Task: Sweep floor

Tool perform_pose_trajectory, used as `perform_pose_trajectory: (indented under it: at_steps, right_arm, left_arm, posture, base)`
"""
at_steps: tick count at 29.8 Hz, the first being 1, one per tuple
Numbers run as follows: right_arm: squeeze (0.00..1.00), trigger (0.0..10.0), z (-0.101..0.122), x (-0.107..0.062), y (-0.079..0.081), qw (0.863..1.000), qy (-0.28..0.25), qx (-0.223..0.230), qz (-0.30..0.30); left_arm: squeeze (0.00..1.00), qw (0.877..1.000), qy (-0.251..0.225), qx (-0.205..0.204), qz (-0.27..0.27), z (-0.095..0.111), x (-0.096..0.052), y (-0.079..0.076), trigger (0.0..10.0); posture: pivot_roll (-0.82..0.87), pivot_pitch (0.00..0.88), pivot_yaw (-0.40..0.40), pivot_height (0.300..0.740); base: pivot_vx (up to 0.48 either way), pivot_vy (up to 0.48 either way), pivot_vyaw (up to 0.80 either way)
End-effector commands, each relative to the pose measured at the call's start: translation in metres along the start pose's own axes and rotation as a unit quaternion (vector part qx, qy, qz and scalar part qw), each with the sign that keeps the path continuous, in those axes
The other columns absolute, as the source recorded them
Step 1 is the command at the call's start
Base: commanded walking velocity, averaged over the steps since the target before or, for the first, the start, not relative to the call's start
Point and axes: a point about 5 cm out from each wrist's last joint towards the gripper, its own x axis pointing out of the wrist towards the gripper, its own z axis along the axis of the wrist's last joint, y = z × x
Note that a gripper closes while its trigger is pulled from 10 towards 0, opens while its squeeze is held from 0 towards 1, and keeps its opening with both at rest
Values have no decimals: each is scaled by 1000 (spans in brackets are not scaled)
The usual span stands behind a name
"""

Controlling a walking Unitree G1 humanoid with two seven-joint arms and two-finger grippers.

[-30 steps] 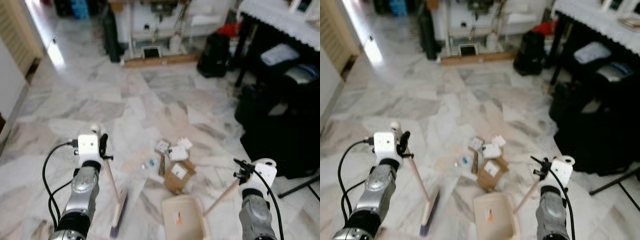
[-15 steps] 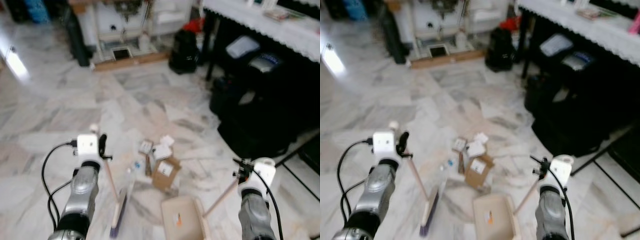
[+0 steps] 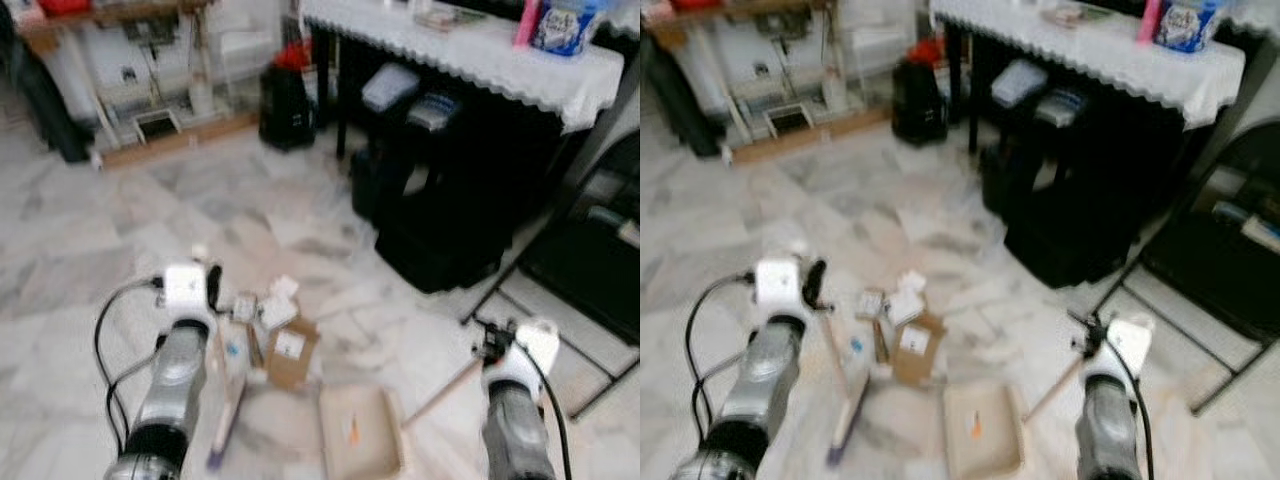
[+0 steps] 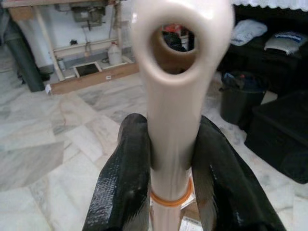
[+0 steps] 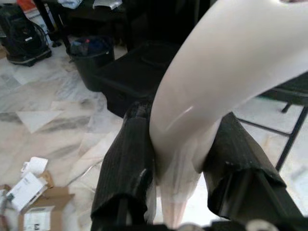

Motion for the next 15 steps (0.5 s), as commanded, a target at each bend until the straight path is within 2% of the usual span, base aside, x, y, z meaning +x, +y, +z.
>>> perform_pose_trajectory:
  at_steps: [1, 11, 15]
  right_arm:
    - [0, 10000, 4, 2, 6, 1000, -7, 7, 8]
    - [0, 10000, 2, 1, 8, 1000, -4, 9, 10]
    - [0, 10000, 2, 1, 9, 1000, -3, 9, 11]
  left_arm:
    - [0, 1000, -11, 3, 8, 4, 1, 6, 10000]
    - [0, 1000, -19, 2, 17, 8, 2, 7, 10000]
    - [0, 999, -48, -1, 24, 22, 6, 10, 10000]
  posture:
    - [-95, 0, -2, 740]
    - [-94, 0, 3, 740]
    - [-92, 0, 3, 740]
  base:
    - [0, 0, 0]
    - [0, 0, 0]
    - [0, 0, 0]
